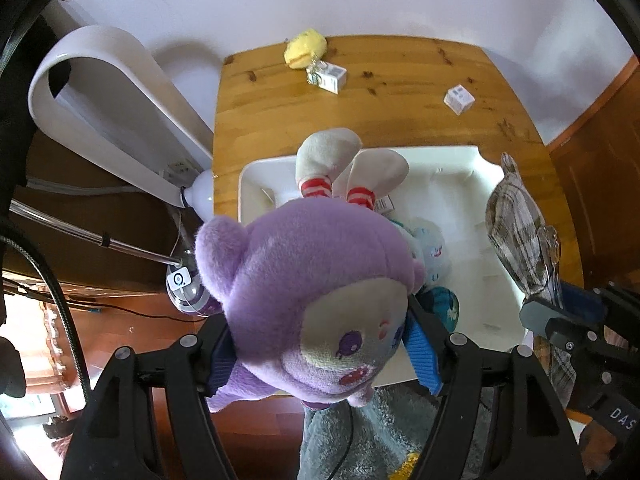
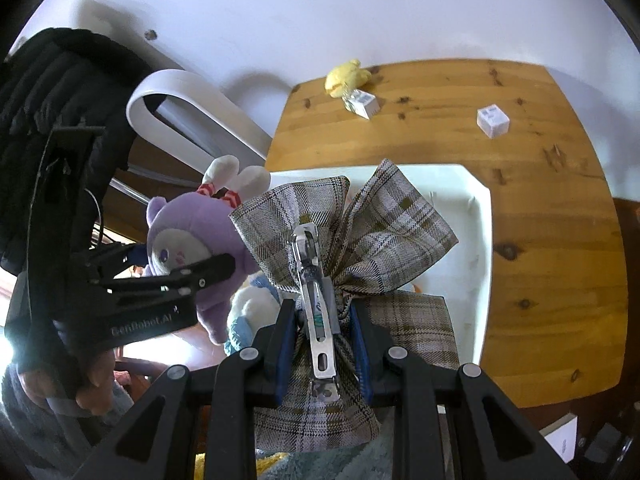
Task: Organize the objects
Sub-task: 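Open both tools to drop the purple plush and plaid bow into the tray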
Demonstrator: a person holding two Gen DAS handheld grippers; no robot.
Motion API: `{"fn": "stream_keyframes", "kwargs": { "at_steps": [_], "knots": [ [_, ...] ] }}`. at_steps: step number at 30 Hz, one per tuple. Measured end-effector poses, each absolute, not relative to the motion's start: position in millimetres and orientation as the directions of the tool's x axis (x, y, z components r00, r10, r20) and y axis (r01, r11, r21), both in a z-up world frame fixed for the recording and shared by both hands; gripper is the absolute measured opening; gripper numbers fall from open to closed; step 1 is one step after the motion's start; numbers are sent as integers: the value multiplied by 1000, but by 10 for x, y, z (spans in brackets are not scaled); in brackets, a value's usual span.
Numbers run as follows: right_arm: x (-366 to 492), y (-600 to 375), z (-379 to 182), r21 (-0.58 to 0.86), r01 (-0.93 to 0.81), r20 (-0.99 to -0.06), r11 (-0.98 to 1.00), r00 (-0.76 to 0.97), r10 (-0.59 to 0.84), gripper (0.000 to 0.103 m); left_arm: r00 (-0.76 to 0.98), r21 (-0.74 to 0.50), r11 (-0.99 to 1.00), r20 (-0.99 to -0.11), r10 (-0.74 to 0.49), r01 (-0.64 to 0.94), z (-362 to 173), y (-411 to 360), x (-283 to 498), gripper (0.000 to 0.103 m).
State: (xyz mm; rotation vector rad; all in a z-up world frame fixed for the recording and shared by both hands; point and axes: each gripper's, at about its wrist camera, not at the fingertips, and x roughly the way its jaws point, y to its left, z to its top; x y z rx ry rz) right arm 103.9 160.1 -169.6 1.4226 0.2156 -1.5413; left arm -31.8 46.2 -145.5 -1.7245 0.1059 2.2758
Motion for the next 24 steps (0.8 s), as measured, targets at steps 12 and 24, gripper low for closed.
{"fn": "stream_keyframes", "kwargs": {
  "at_steps": [12,24],
  "knots": [
    [1095,1576,-1771,446,719,-855,-533,167,-490,61,-156,-93,-960,-978,138,-265,-1745,531,-295,83],
    [1123,1599,-1739,449,710,-854,-542,163,-495,62,-156,-99,-967,-978,138,-236,-1678,471,-248,87]
  ]
}}
